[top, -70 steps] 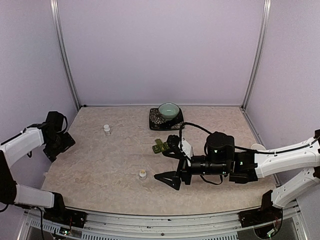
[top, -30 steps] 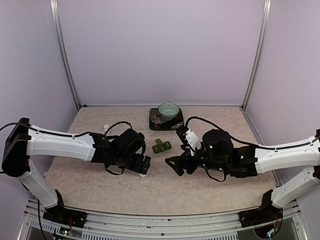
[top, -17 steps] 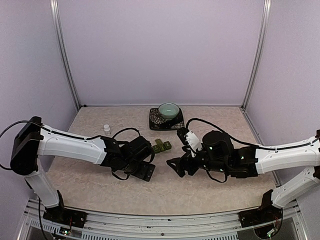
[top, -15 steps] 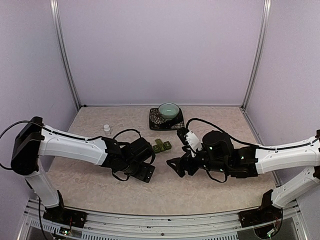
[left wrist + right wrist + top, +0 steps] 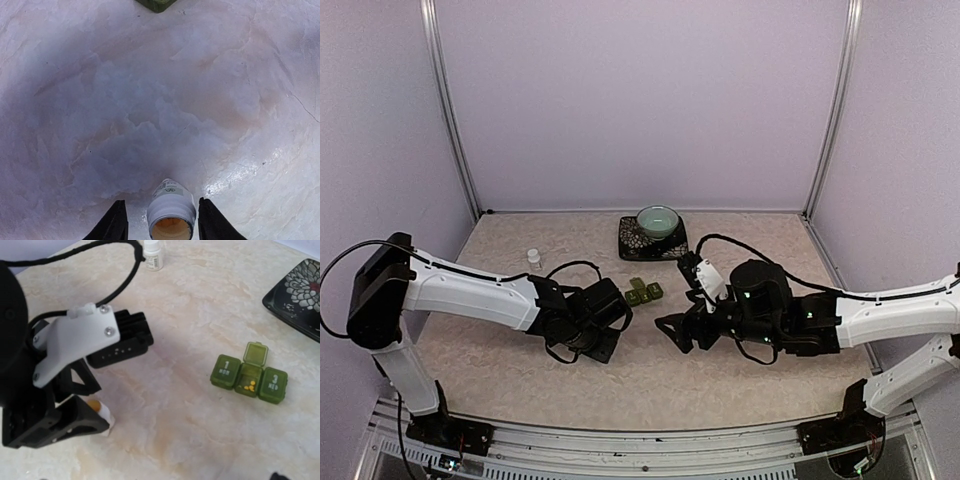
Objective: Sort the pills into containers
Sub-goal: Pick up the pill bottle from the center of the board, then place the pill bottle at the center of the board.
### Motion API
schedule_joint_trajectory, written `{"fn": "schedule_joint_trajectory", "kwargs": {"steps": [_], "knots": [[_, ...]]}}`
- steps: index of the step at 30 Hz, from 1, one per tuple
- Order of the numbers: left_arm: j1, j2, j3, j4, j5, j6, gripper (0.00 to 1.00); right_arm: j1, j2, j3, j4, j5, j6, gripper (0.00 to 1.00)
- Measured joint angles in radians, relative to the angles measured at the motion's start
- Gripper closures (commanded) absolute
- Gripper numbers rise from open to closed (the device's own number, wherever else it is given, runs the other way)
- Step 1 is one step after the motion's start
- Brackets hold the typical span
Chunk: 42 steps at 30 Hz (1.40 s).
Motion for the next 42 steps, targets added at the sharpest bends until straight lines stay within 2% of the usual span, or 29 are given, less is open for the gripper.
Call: {"fn": "schedule_joint_trajectory", "kwargs": {"steps": [4,6,16,19,28,36,42], "knots": [[0.0,0.0,0.0,-0.001,-0.002,-0.003,0.7,-0.005,-0.002,0.0,0.0,0.0,0.0,0.06],[0.0,0.0,0.0,-0.004,-0.008,-0.005,0.73,-0.006,-0.002,0.0,0.0,0.0,0.0,0.06],[0.04,-0.003,0.001,-0.021,-0.045,-0.009,0.73,-0.006,-0.003,-0.001,0.0,-0.001,-0.001,0.06],[0.135,-0.038,-0.018,-0.021,-0.048,-0.004,0.73,-0.006,-0.005,-0.001,-0.001,0.0,-0.001,0.05],[0.517,-0.186,-0.062,-0.016,-0.046,0.072,0.73,-0.006,-0.021,-0.006,-0.004,-0.001,-0.002,0.06],[0.796,-0.156,-0.056,0.016,-0.015,0.132,0.73,-0.006,-0.038,-0.01,-0.008,-0.007,-0.004,0.06],[0.893,-0.061,0.016,0.031,-0.01,0.127,0.73,-0.007,-0.044,-0.01,-0.008,-0.019,-0.004,0.06]]}}
